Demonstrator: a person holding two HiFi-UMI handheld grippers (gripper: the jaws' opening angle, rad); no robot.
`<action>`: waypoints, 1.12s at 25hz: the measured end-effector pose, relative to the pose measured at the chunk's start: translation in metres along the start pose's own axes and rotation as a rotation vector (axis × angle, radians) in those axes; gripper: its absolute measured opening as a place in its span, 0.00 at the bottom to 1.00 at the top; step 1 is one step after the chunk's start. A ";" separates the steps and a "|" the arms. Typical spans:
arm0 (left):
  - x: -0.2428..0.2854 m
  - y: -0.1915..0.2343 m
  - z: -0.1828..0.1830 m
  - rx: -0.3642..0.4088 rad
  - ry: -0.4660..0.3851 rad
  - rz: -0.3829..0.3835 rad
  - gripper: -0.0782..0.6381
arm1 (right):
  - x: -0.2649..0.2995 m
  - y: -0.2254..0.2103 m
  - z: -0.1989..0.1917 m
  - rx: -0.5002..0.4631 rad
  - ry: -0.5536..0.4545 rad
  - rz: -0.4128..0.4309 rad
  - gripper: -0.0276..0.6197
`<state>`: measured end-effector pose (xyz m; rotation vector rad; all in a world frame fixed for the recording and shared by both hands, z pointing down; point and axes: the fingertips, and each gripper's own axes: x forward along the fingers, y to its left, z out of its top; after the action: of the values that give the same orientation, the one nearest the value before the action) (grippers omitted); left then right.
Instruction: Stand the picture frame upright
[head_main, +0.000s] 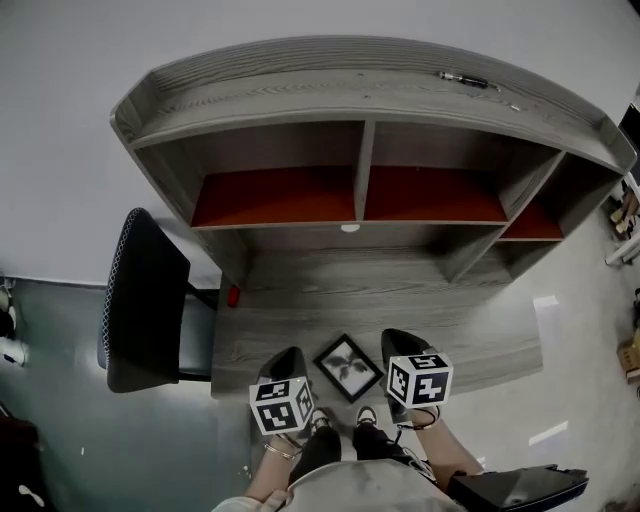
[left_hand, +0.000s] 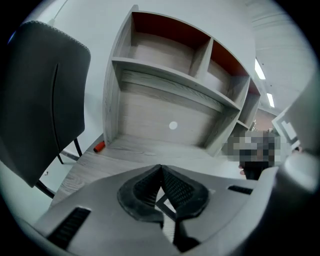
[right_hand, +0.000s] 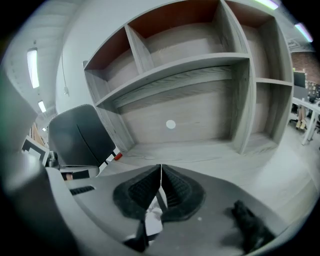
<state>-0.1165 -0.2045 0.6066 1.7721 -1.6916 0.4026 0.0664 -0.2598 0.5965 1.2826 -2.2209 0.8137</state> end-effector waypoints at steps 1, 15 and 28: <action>0.000 0.001 -0.008 -0.007 0.013 0.006 0.13 | 0.002 0.000 -0.005 -0.001 0.012 0.007 0.09; 0.006 -0.006 -0.113 -0.094 0.170 0.042 0.13 | 0.031 -0.004 -0.088 -0.027 0.191 0.071 0.09; 0.020 -0.007 -0.155 -0.137 0.230 0.050 0.13 | 0.040 -0.012 -0.129 -0.059 0.277 0.079 0.09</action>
<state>-0.0749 -0.1213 0.7326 1.5260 -1.5644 0.4805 0.0689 -0.2012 0.7185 0.9936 -2.0669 0.8901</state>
